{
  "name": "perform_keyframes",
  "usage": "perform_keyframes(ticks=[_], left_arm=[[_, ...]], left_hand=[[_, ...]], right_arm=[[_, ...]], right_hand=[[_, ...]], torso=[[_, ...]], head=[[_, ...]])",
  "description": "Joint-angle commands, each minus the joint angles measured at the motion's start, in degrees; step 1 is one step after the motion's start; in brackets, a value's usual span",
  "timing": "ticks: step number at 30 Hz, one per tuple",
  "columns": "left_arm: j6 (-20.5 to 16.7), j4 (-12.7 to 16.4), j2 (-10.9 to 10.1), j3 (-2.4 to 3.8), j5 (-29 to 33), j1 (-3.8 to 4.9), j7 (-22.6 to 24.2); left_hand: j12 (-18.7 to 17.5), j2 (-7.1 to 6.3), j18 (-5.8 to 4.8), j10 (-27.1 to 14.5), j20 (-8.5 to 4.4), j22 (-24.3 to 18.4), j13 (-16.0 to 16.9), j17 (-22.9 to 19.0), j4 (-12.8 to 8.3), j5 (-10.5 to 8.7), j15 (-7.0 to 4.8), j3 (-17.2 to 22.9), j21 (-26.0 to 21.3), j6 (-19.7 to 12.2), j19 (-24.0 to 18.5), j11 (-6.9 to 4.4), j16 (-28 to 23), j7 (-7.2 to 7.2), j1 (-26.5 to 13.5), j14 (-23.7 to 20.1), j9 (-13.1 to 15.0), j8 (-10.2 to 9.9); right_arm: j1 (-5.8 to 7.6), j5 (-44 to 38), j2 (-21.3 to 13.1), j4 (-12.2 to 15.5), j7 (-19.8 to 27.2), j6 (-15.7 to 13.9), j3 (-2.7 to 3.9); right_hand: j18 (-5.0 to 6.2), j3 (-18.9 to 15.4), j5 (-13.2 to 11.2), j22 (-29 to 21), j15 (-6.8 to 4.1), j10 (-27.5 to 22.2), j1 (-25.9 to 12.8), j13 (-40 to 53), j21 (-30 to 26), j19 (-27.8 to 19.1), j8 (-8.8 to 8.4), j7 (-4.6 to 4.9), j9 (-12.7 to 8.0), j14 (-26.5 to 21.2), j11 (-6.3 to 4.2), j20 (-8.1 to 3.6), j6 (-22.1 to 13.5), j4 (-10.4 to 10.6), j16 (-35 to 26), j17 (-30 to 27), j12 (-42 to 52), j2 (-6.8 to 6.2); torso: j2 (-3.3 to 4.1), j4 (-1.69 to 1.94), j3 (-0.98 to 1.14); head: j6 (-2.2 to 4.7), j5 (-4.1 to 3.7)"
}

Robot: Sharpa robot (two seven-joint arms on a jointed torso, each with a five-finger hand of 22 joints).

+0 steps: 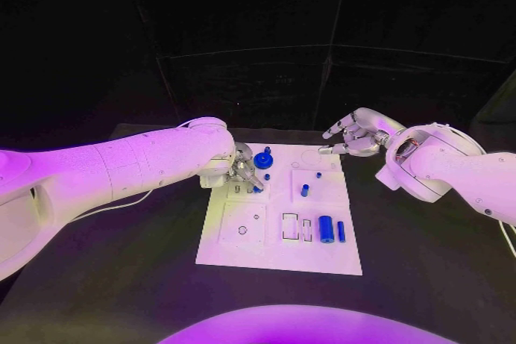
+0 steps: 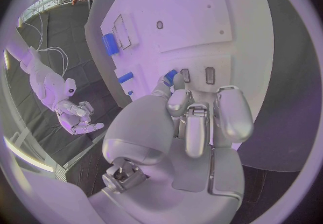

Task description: Assemble the parts on the task board

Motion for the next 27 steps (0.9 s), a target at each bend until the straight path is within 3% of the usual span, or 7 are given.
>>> perform_keyframes(ticks=[1, 9, 15, 22, 27], left_arm=[[-1.20, 0.13, -0.17, 0.01, 0.70, 0.07, 0.01], [-3.80, 1.09, -1.31, 0.02, 0.73, 0.06, 0.60], [-5.36, 2.04, -2.66, 0.04, 0.87, 0.07, 1.39], [-5.96, 2.99, -3.74, 0.05, 1.02, 0.07, 1.85], [-8.35, 3.86, -4.51, 0.04, 1.05, 0.06, 3.72]], left_hand=[[-0.12, -0.47, -0.94, 0.10, -0.54, 0.00, -0.03, 15.09, -0.05, 0.10, -0.35, 0.33, 0.29, -0.31, 0.60, -0.27, 0.18, 0.11, 0.13, 5.84, 0.00, -0.21], [-0.04, -1.54, -0.97, 0.27, -0.47, 0.17, -0.03, 15.09, 0.62, 0.05, -0.22, 0.29, 0.36, 0.14, 0.58, -0.11, 0.18, 0.27, -1.68, 5.84, 0.09, -0.10], [-0.01, -2.39, -0.96, 0.35, -0.42, 0.20, -0.06, 15.09, 0.81, 0.04, -0.18, 0.15, 0.34, 0.32, 0.56, -0.08, 0.18, 0.30, -2.60, 5.84, 0.19, -0.02], [-0.01, -3.32, -0.96, 0.39, -0.37, 0.29, -0.11, 15.09, 1.04, 0.03, -0.13, -0.23, 0.35, 0.46, 0.53, -0.01, 0.18, 0.38, -3.66, 5.84, 0.30, 0.05], [0.04, -3.60, -0.93, 0.43, -0.35, 0.20, -0.06, 15.09, 1.00, 0.03, -0.12, -0.32, 0.26, 0.48, 0.50, 0.00, 0.18, 0.37, -3.82, 5.84, 0.33, 0.07]], right_arm=[[0.13, 0.05, 0.10, 0.01, 0.15, 0.32, 0.03], [0.12, 0.05, 0.32, -0.16, 0.36, 0.37, 0.03], [0.12, 0.05, 0.62, -0.42, 0.61, 0.53, 0.02], [0.11, 0.05, 0.92, -0.69, 0.71, 0.65, 0.01], [0.11, 0.01, 1.06, -0.78, 0.94, 0.46, 0.01]], right_hand=[[0.31, -0.01, 0.30, -0.03, -0.29, -0.32, 0.51, 0.02, -0.20, -0.29, 0.00, -0.06, 0.03, 2.91, 0.05, 0.05, -0.49, 0.34, -0.19, 1.27, -0.16, 0.08], [0.31, -0.01, 0.32, -0.03, -0.29, -0.29, 0.54, 0.04, -0.21, -0.29, 0.01, -0.06, 0.03, 2.91, 0.05, 0.05, -0.48, 0.37, -0.19, 1.28, -0.13, 0.12], [0.31, 0.04, 0.51, -0.05, -0.32, -0.29, 1.20, -0.04, -0.24, -0.28, 0.08, -0.09, 0.05, 2.93, 0.02, 0.03, -0.46, 0.35, -0.22, 1.29, -0.13, 0.35], [0.31, 0.04, 0.51, -0.05, -0.32, -0.29, 1.20, -0.04, -0.24, -0.28, 0.08, -0.09, 0.05, 2.93, 0.02, 0.03, -0.46, 0.35, -0.22, 1.29, -0.13, 0.35], [0.31, 0.05, 0.63, -0.05, -0.33, -0.26, 1.41, -0.03, -0.25, -0.27, 0.11, -0.10, 0.05, 2.94, 0.01, 0.02, -0.46, 0.37, -0.22, 1.33, -0.10, 0.51]], torso=[[-0.01, -0.01, 0.01], [0.00, 0.04, -0.05], [0.02, 0.12, 0.06], [0.03, 0.05, 0.01], [0.00, 0.00, 0.04]], head=[[0.06, -0.06], [0.19, -0.24], [0.17, -0.21], [0.15, -0.20], [0.24, -0.19]])
